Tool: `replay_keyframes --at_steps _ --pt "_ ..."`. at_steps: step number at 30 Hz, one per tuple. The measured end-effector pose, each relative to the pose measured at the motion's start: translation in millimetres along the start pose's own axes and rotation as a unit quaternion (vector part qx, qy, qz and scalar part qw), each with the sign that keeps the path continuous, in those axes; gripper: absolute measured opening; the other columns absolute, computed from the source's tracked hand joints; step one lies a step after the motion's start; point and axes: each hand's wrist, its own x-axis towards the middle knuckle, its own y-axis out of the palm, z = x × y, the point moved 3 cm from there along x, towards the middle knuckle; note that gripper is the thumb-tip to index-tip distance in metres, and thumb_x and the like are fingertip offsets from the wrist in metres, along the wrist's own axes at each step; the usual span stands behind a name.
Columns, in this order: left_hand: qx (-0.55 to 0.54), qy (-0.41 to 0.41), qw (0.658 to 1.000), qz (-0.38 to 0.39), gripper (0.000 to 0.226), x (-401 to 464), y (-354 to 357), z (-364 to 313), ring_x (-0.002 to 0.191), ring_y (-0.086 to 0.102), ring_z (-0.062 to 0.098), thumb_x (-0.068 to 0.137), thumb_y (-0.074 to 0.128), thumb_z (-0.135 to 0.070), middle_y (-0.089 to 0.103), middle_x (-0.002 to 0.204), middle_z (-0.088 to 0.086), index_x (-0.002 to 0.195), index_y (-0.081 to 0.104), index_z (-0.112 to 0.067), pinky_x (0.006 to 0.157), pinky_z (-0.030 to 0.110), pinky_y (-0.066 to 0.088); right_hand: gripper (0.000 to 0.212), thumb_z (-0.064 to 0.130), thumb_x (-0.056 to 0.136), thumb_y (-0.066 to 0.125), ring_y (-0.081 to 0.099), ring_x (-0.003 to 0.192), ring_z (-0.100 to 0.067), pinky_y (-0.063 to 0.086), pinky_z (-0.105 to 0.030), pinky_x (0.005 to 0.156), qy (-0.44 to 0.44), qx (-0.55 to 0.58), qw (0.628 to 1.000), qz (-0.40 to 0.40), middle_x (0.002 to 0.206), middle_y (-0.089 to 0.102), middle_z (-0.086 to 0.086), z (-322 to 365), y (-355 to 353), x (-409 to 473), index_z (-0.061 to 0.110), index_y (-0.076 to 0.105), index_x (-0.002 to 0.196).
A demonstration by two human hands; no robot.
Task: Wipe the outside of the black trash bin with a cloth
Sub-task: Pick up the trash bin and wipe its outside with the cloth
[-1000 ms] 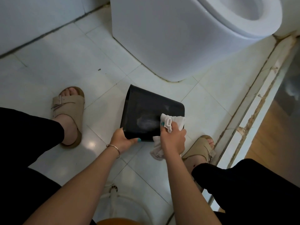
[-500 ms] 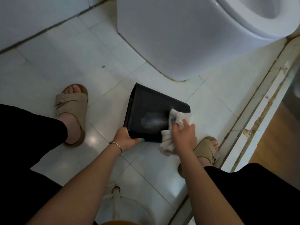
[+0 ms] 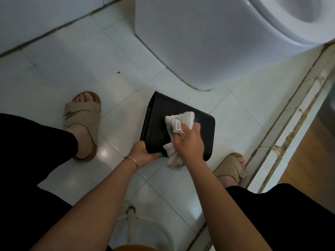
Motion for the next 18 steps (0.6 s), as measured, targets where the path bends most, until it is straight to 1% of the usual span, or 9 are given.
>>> replay_keyframes --at_steps 2,4,7,9,11,12,14,16,18 --pt "0.008 0.003 1.0 -0.009 0.02 0.6 0.3 0.6 0.07 0.058 0.007 0.069 0.083 -0.008 0.065 0.076 -0.002 0.086 0.073 -0.007 0.057 0.009 0.041 0.03 0.043 0.094 0.049 0.054 0.076 -0.026 0.039 -0.031 0.064 0.081 0.015 0.996 -0.032 0.115 0.039 -0.007 -23.0 -10.5 10.2 0.019 0.062 0.108" --pt "0.005 0.001 1.0 0.0 0.027 2.6 -0.1 2.1 0.076 0.06 0.01 0.07 0.083 -0.01 0.067 0.082 0.0 0.094 0.072 -0.005 0.06 0.009 0.041 0.03 0.041 0.095 0.048 0.053 0.077 -0.026 0.038 -0.032 0.066 0.138 0.017 0.989 -0.054 0.119 0.04 -0.007 -34.9 -17.3 17.3 0.016 0.061 0.106" --pt "0.001 -0.007 1.0 0.016 0.026 4.5 2.3 2.4 0.077 0.061 0.012 0.071 0.082 -0.01 0.067 0.083 0.001 0.094 0.071 -0.003 0.059 0.009 0.043 0.03 0.034 0.091 0.052 0.053 0.082 -0.028 0.038 -0.032 0.067 0.164 -0.008 0.984 -0.074 0.122 0.039 -0.009 -26.4 -16.4 23.1 0.022 0.06 0.117" --pt "-0.004 -0.014 1.0 0.002 0.024 4.8 4.3 1.7 0.076 0.061 0.012 0.07 0.083 -0.01 0.067 0.081 0.002 0.089 0.071 -0.003 0.064 0.015 0.046 0.041 0.032 0.089 0.056 0.054 0.091 -0.028 0.042 -0.033 0.067 0.126 -0.034 0.988 -0.082 0.125 0.036 -0.009 -5.3 -8.7 20.1 0.028 0.053 0.13" --pt "-0.017 -0.018 1.0 -0.006 0.016 5.0 5.4 1.0 0.067 0.057 0.001 0.069 0.082 -0.004 0.064 0.07 -0.006 0.075 0.069 -0.011 0.063 0.015 0.045 0.045 0.033 0.089 0.057 0.055 0.091 -0.027 0.047 -0.033 0.068 0.048 -0.038 0.996 -0.061 0.126 0.036 -0.009 23.0 2.0 14.1 0.03 0.05 0.133" --pt "-0.016 -0.013 1.0 -0.005 0.024 5.4 5.8 0.5 0.059 0.052 -0.008 0.068 0.081 0.001 0.06 0.061 -0.014 0.064 0.064 -0.015 0.059 0.01 0.043 0.044 0.033 0.089 0.058 0.055 0.09 -0.026 0.048 -0.033 0.067 -0.002 -0.04 0.998 -0.04 0.126 0.037 -0.008 35.5 7.4 11.0 0.03 0.051 0.132" --pt "-0.019 -0.016 1.0 -0.003 0.039 5.2 6.1 1.8 0.048 0.047 -0.012 0.069 0.076 0.009 0.054 0.051 -0.019 0.053 0.055 -0.02 0.054 0.006 0.039 0.042 0.034 0.087 0.059 0.055 0.087 -0.026 0.045 -0.032 0.065 -0.084 -0.047 0.995 -0.007 0.124 0.039 -0.006 49.2 11.9 10.0 0.032 0.055 0.129" --pt "-0.031 -0.023 0.999 -0.01 0.03 4.8 6.1 3.7 0.058 0.051 -0.009 0.069 0.079 0.005 0.058 0.062 -0.013 0.061 0.061 -0.018 0.057 0.008 0.042 0.035 0.043 0.09 0.056 0.054 0.081 -0.023 0.041 -0.03 0.064 -0.094 -0.056 0.994 0.008 0.121 0.041 -0.002 42.3 6.9 18.7 0.036 0.058 0.124" --pt "-0.025 -0.02 0.999 -0.02 0.018 5.5 5.7 5.1 0.064 0.053 -0.003 0.07 0.081 -0.005 0.059 0.068 -0.013 0.074 0.067 -0.015 0.056 0.006 0.041 0.035 0.051 0.093 0.049 0.055 0.08 -0.024 0.039 -0.03 0.066 -0.035 -0.062 0.997 0.005 0.121 0.042 -0.002 17.5 -2.4 34.0 0.032 0.061 0.12"
